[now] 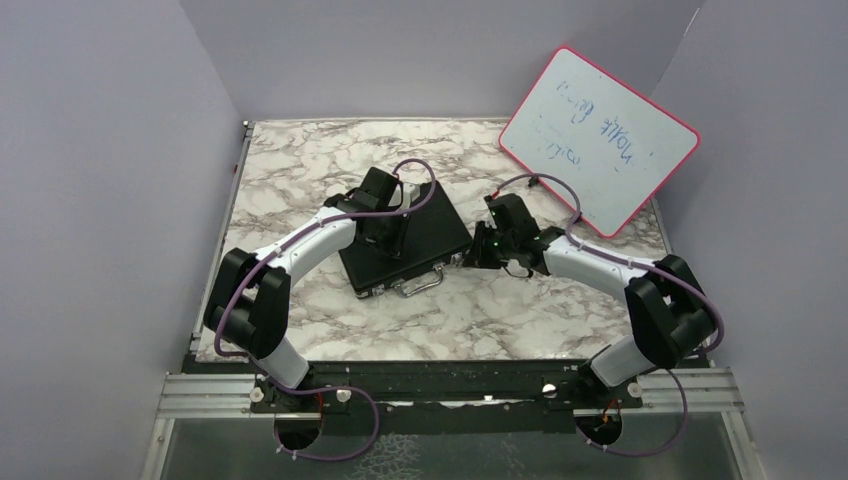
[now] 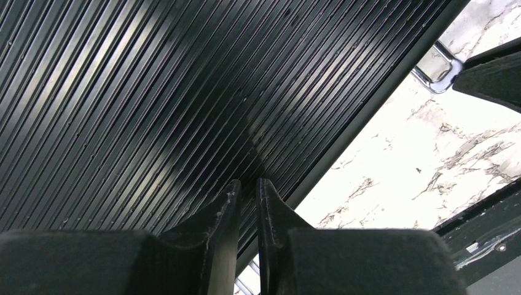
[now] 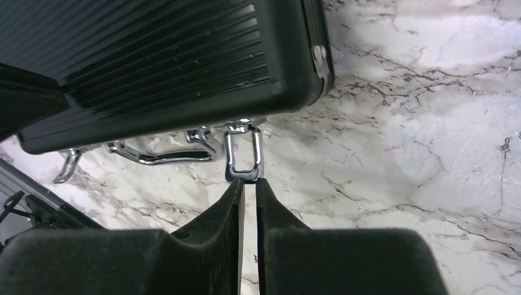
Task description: Pack up texas hold em set
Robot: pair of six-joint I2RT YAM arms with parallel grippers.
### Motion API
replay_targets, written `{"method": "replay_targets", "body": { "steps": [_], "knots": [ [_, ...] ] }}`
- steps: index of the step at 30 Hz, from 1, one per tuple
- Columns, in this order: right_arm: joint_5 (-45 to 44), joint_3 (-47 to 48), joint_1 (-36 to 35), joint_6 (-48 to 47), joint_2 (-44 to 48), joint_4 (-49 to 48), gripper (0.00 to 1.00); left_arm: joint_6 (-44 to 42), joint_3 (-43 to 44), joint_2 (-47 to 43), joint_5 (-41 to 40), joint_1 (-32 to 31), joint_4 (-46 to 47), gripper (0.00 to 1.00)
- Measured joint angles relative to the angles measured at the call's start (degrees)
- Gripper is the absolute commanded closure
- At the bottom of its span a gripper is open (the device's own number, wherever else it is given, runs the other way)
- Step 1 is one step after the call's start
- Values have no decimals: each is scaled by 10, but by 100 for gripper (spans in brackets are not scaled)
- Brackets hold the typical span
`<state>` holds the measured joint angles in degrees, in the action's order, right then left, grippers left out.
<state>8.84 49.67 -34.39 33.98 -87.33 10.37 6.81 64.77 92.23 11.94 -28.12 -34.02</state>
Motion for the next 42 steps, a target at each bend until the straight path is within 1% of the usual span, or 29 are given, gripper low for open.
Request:
{"method": "replay_targets", "body": {
  "steps": [4, 8, 12, 13, 19, 21, 23, 26, 29, 32, 35, 38, 42],
  "knots": [
    [5, 0, 1, -2, -24, 5, 90, -2, 0, 0, -2, 0, 0, 84],
    [7, 0, 1, -4, -54, -14, 90, -3, 0, 0, -3, -1, 1, 84],
    [2, 0, 1, -12, -77, -39, 78, -4, 0, 0, -2, -1, 1, 84],
    [-1, 0, 1, -16, -78, -46, 77, -4, 0, 0, -2, -1, 1, 84],
    [-12, -3, 1, -26, -58, -67, 76, -4, 0, -2, -2, -1, 2, 83],
    [-11, -12, 1, -26, -34, -71, 76, -3, -2, -5, -5, -1, 2, 76],
    [-10, -29, -1, -25, 12, -74, 76, -1, -5, -10, -11, -3, 4, 65],
    [-7, -36, -9, -21, 46, -73, 72, 19, -19, -31, -40, -6, 2, 59],
    [4, -37, -40, -8, 70, -76, 65, 50, -52, -70, -82, 5, 4, 56],
    [16, -35, -83, 3, 71, -78, 59, 88, -88, -119, -120, 21, 5, 56],
    [25, -17, -126, 13, 53, -78, 58, 126, -119, -177, -153, 39, 6, 56],
    [37, 22, -160, 25, 11, -86, 58, 176, -160, -232, -173, 54, 19, 58],
    [52, 73, -185, 36, -44, -97, 56, 227, -220, -254, -177, 58, 36, 63]
  ]
}}
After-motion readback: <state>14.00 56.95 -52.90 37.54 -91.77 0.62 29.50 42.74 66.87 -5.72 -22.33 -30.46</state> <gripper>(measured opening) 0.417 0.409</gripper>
